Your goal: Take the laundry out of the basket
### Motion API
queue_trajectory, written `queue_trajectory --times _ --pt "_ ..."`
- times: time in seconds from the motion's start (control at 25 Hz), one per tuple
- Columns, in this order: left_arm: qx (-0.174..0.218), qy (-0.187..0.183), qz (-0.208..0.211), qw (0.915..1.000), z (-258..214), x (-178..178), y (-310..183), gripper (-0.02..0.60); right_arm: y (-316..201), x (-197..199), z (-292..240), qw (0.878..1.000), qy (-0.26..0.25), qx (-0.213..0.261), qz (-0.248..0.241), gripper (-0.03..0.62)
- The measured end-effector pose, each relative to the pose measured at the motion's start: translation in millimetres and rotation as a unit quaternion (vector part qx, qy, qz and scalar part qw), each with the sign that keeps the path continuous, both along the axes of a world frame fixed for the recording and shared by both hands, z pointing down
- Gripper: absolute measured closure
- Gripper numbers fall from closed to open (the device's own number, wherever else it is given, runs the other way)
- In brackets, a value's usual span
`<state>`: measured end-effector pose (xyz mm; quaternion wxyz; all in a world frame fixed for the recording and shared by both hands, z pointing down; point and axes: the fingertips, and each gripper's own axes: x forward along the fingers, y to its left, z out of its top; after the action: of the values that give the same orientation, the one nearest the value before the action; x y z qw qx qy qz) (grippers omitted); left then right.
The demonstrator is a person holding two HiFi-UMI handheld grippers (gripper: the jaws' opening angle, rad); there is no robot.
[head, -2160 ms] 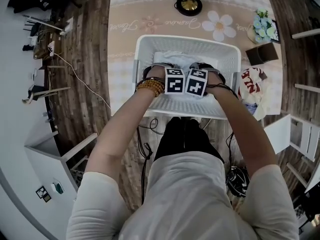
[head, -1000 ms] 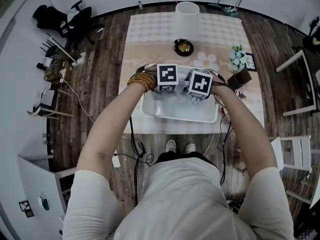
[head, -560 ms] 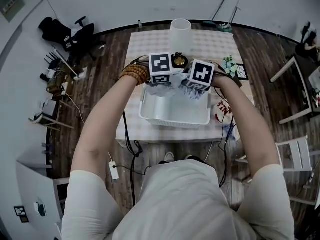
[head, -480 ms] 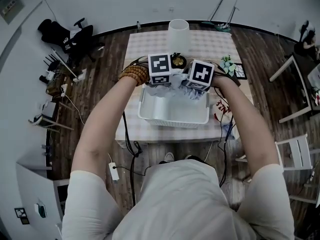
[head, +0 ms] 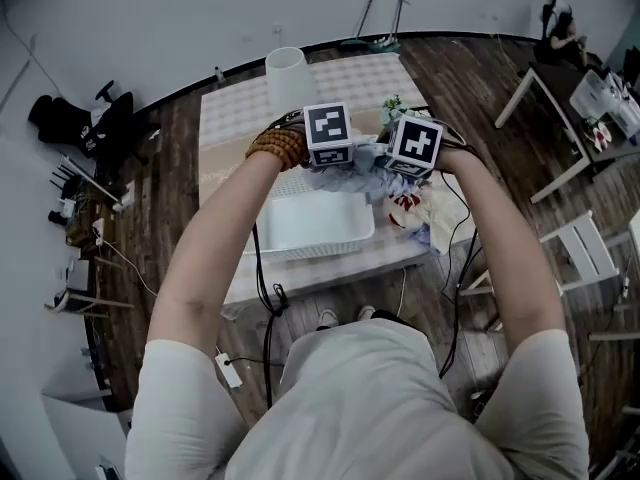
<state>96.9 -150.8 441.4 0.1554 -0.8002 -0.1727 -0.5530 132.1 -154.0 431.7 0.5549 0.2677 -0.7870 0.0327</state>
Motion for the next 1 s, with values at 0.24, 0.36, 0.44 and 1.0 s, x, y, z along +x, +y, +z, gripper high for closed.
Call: queue_trajectory --times 0.24,0.36,0.44,1.0 --pt "0.002 0.018 0.074 0.9971 -2 99 45 0.454 55 102 -2 0.995 0.015 -0.001 0.101 0.449" --pt "-0.003 0.029 0.115 0.9929 -2 138 70 0.454 82 136 -3 0.991 0.015 -0.001 0.137 0.448" --pt "-0.004 0.031 0.126 0.9915 -1 152 80 0.454 93 149 -2 0.989 0.013 -0.003 0.146 0.450" --pt "0.002 -0.005 0.128 0.9918 91 184 83 0.454 100 180 95 0.985 -0.013 -0.049 0.166 0.448"
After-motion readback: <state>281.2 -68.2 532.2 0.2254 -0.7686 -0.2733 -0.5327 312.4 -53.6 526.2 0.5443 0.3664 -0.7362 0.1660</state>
